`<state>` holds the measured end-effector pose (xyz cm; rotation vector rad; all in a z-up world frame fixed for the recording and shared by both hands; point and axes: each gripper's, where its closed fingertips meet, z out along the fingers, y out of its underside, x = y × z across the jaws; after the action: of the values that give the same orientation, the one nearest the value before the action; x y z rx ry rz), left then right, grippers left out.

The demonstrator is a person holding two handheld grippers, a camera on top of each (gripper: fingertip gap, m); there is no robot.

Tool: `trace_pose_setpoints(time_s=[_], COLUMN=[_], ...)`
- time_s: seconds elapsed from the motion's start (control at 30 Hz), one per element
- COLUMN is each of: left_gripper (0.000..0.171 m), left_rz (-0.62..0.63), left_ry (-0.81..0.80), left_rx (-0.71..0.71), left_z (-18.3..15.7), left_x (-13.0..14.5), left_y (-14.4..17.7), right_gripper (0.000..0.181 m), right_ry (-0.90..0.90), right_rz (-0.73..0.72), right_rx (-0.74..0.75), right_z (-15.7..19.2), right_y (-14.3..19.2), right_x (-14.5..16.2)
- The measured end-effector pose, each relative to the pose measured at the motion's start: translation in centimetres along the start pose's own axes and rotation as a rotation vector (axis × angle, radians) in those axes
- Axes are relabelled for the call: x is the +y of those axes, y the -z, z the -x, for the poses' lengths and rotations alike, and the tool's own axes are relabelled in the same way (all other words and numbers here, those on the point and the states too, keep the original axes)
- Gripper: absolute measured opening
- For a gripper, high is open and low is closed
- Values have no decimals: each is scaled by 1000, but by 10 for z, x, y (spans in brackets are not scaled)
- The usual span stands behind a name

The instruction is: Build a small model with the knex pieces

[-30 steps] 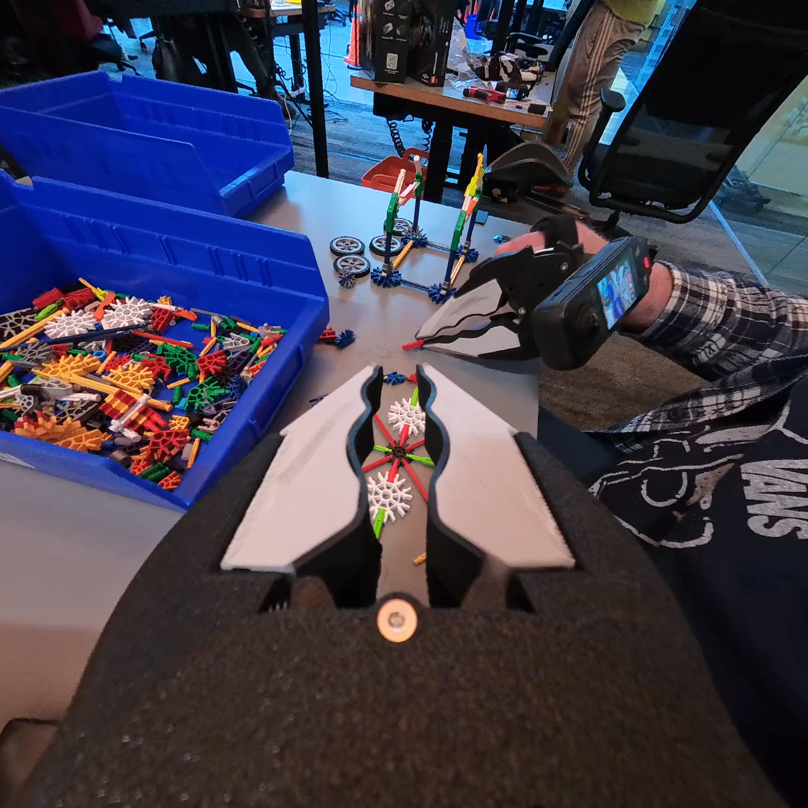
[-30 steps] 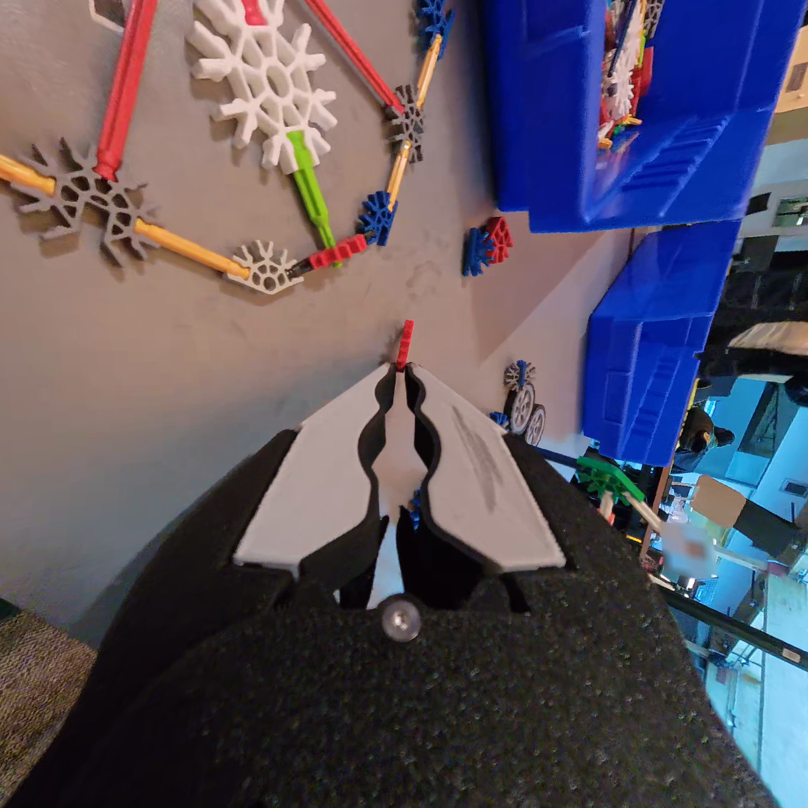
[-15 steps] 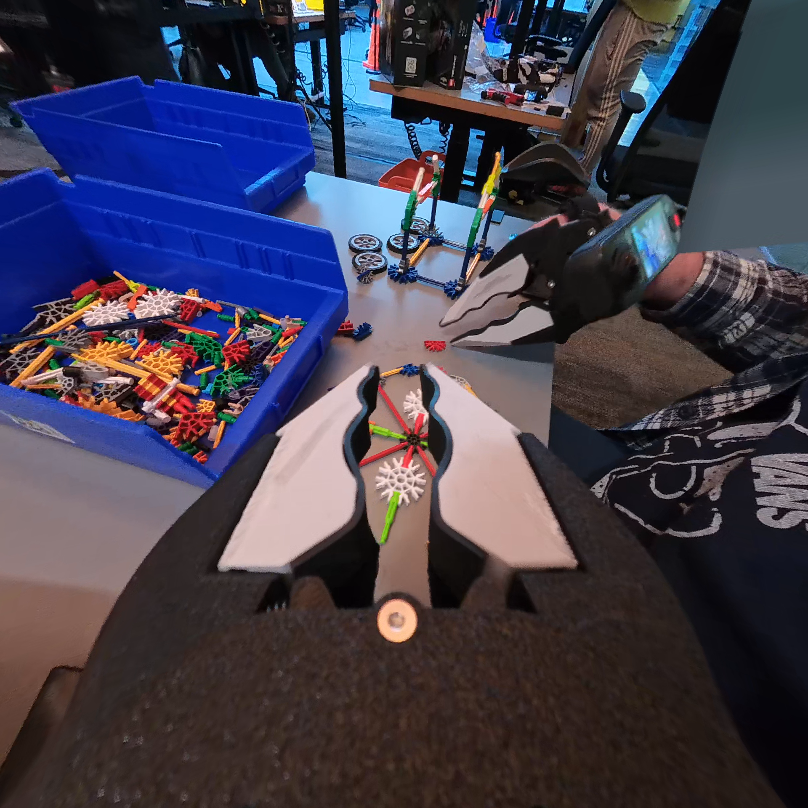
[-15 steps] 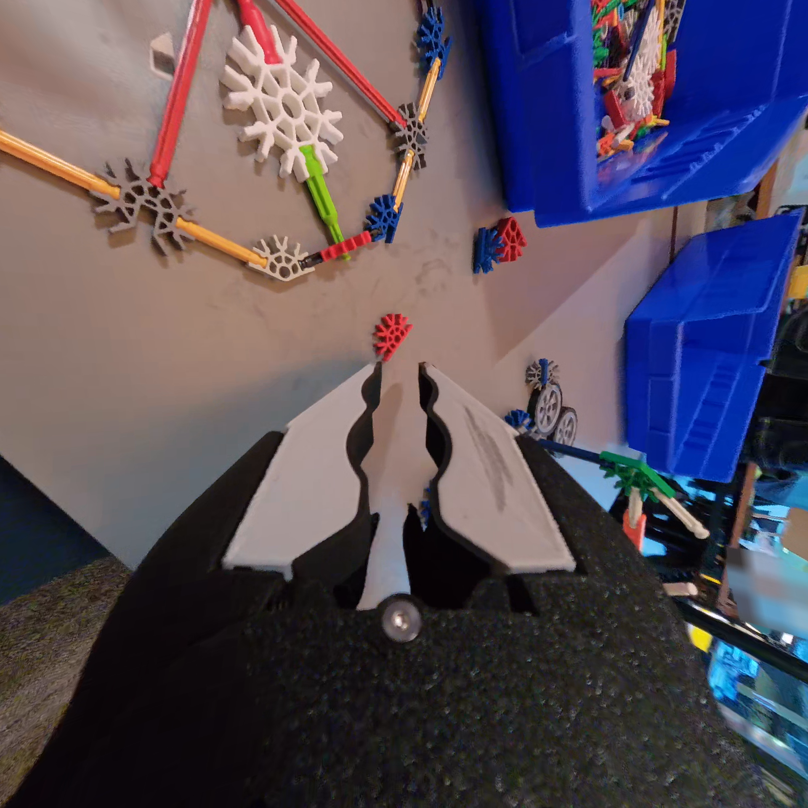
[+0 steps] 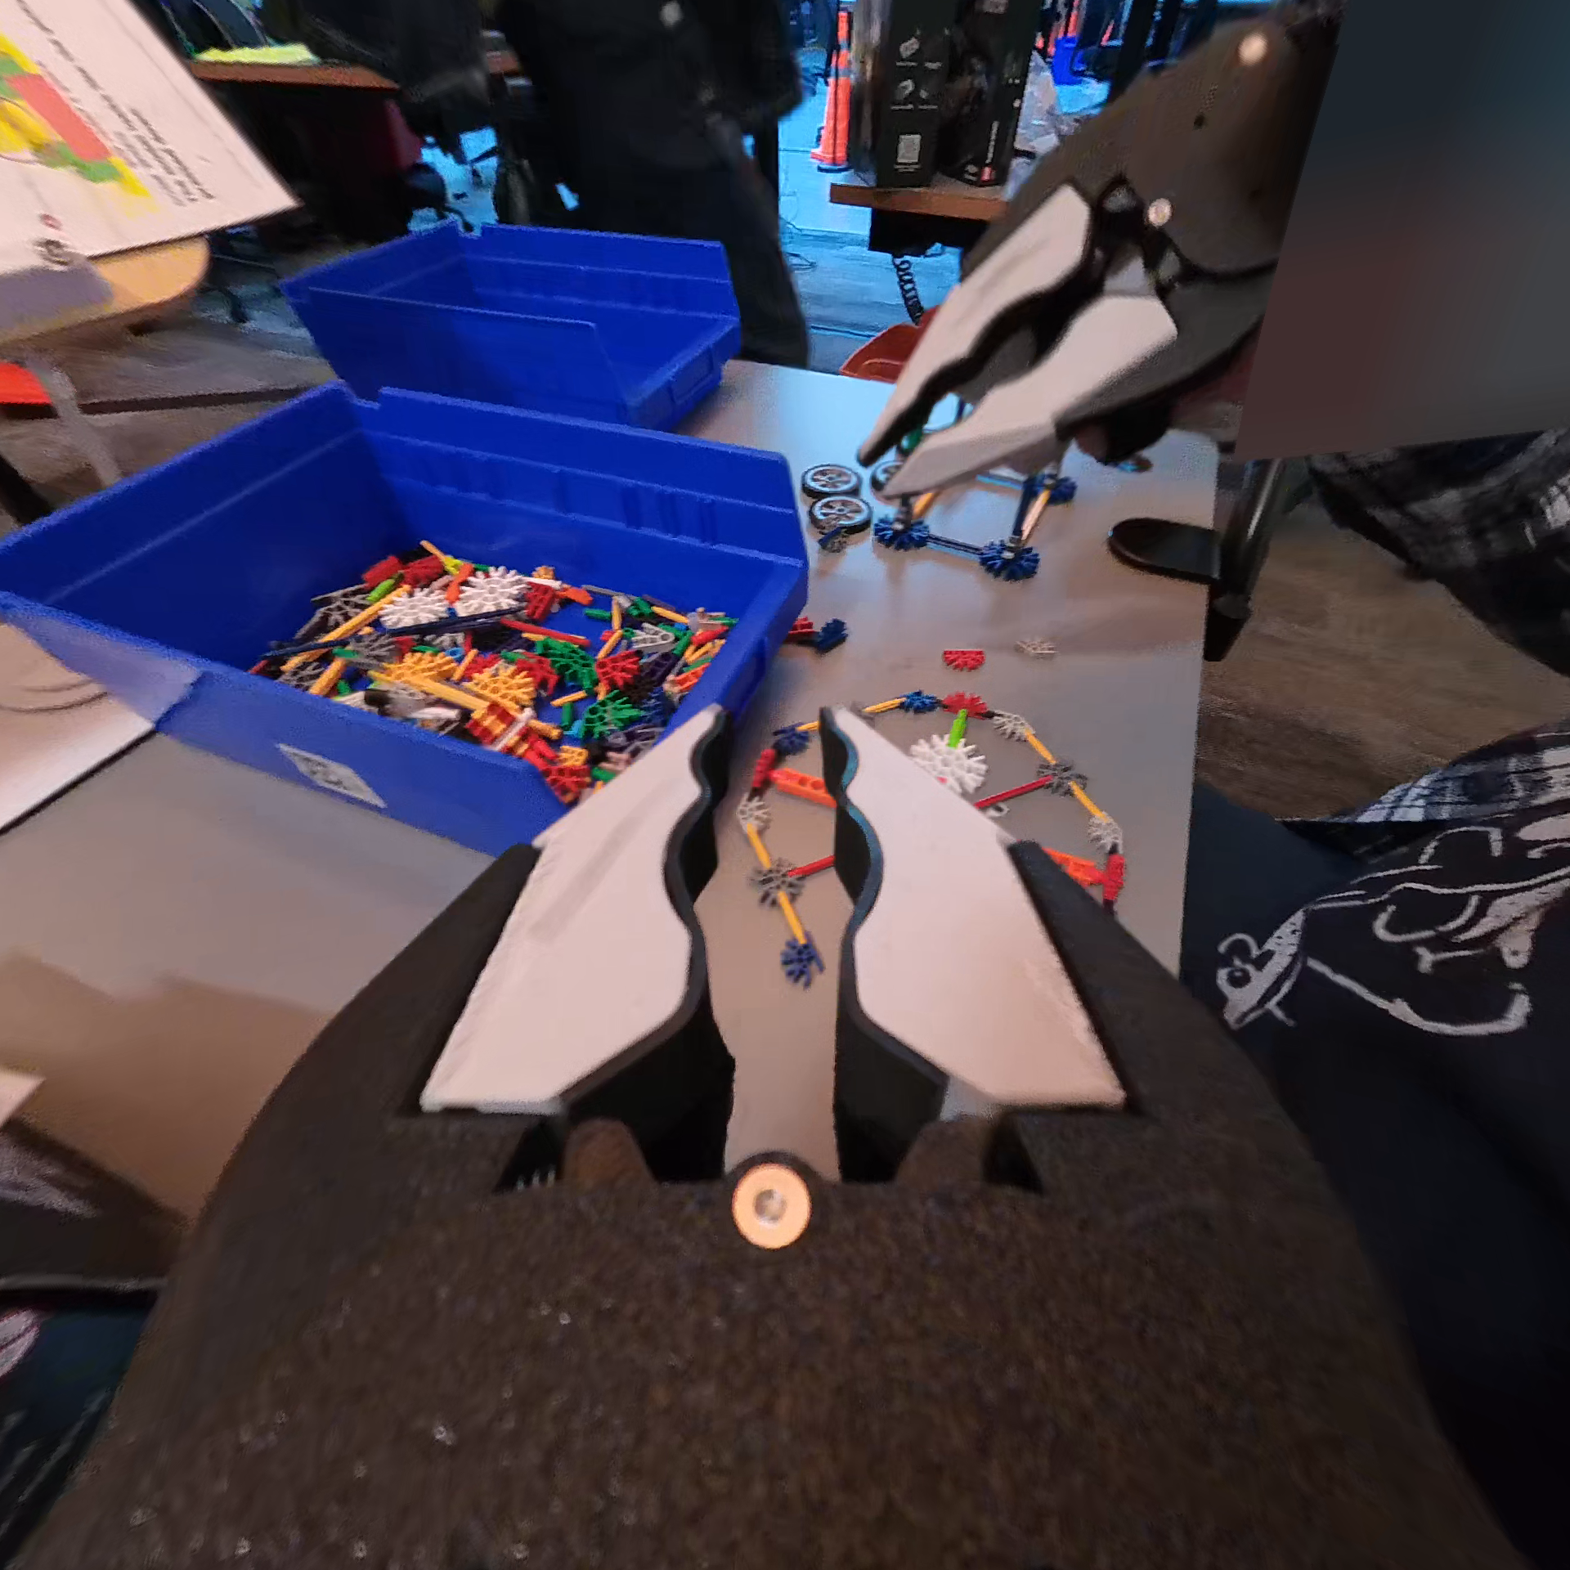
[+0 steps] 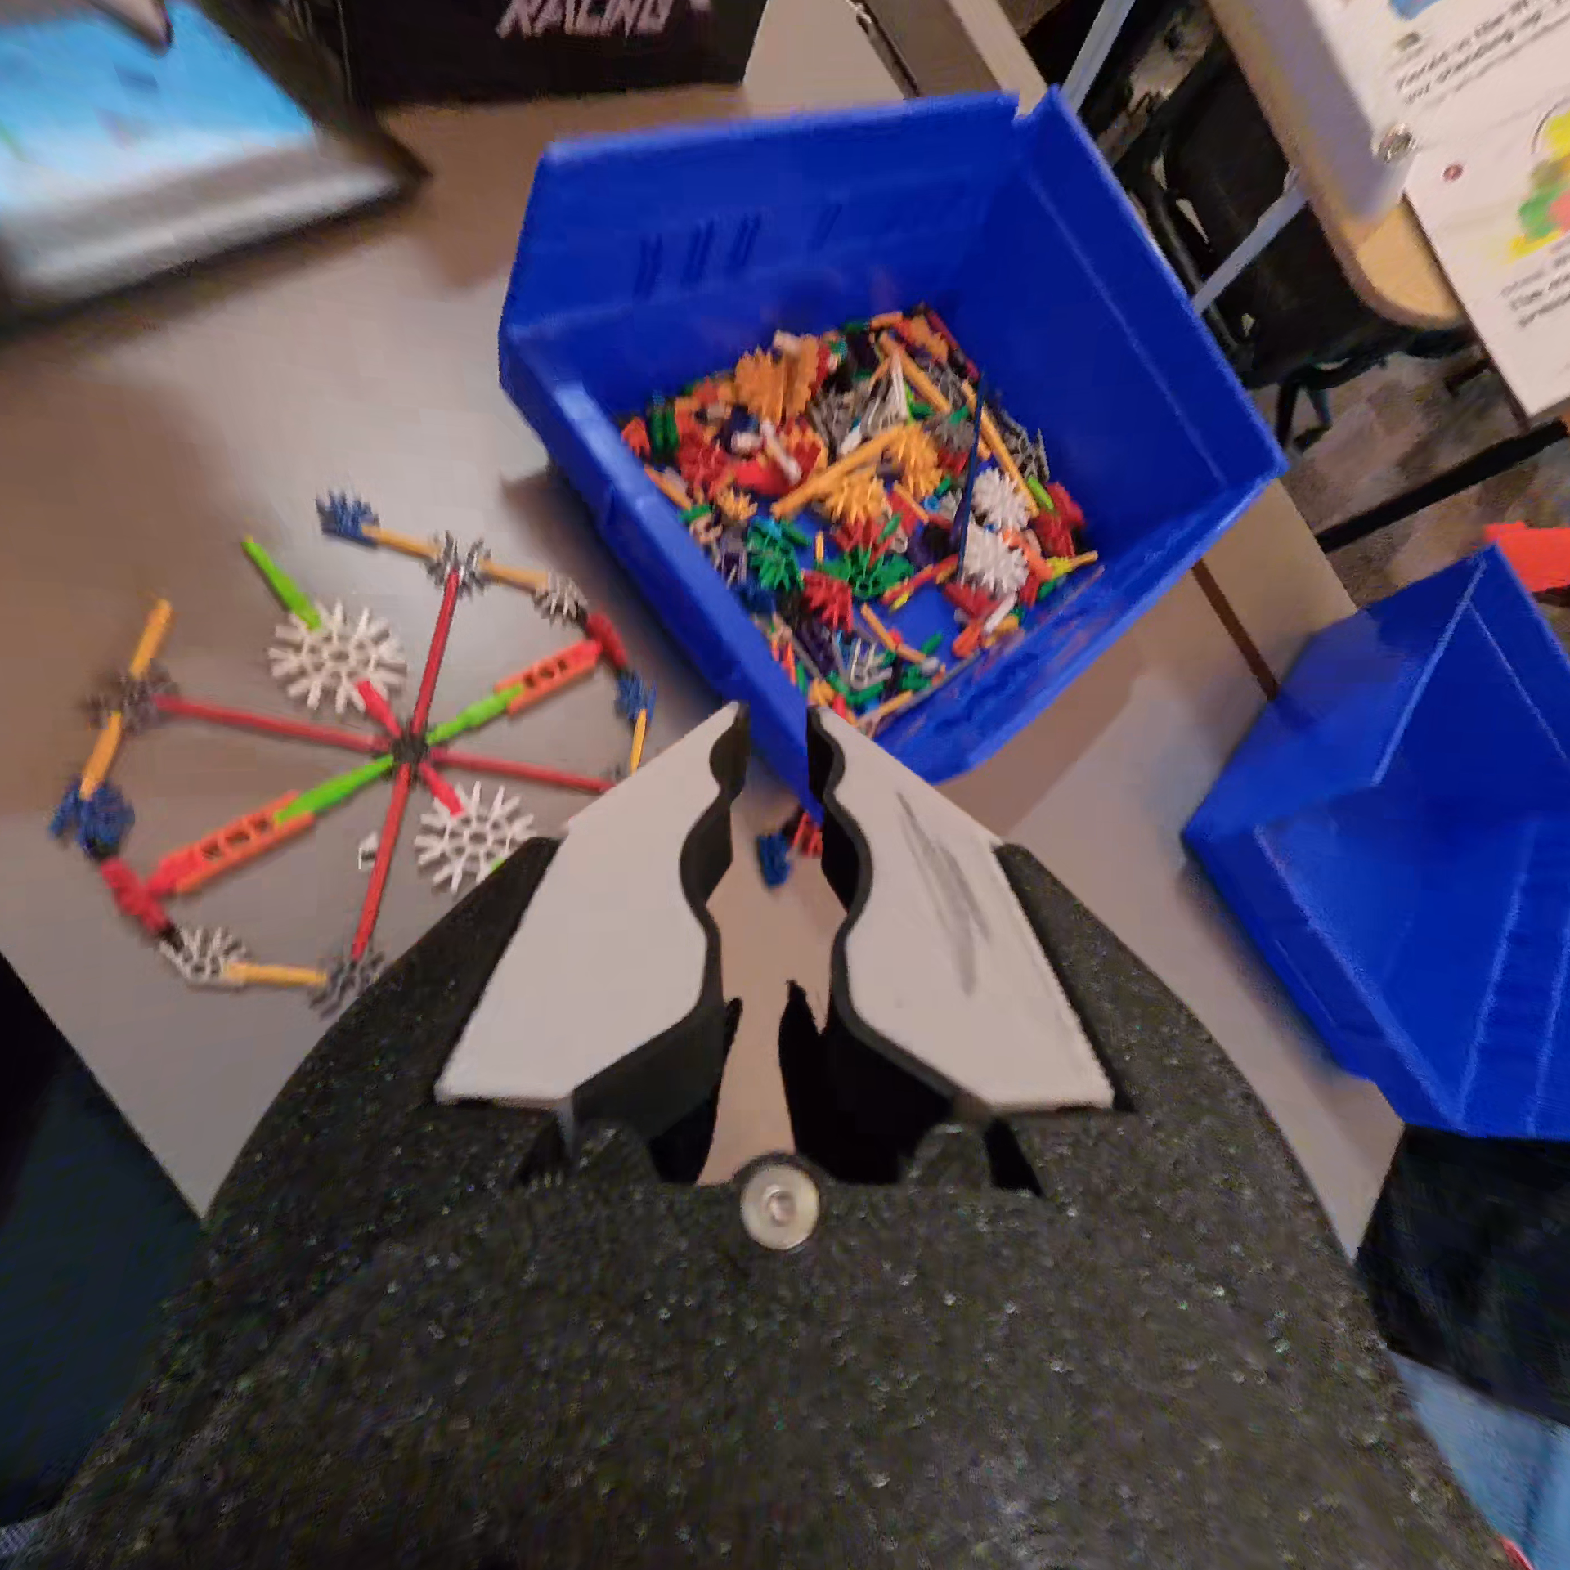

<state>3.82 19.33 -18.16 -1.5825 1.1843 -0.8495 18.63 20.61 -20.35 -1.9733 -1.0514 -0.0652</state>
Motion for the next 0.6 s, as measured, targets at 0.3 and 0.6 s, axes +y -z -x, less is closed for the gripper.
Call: trace_pose_setpoints(time_s=[0.3,0.6], left_gripper=[20,20], left_rz=[-22,-83], left_ry=[-13,20], left_rx=[-82,-94], left_z=[32,51], left_x=[11,17], left_y=[25,39], right_gripper=[12,8], right_ry=[103,269], right_rz=[276,656], right_rx=[-213,-394], right_z=[-44,-62], right_y=[-75,-133], right_x=[-28,4])
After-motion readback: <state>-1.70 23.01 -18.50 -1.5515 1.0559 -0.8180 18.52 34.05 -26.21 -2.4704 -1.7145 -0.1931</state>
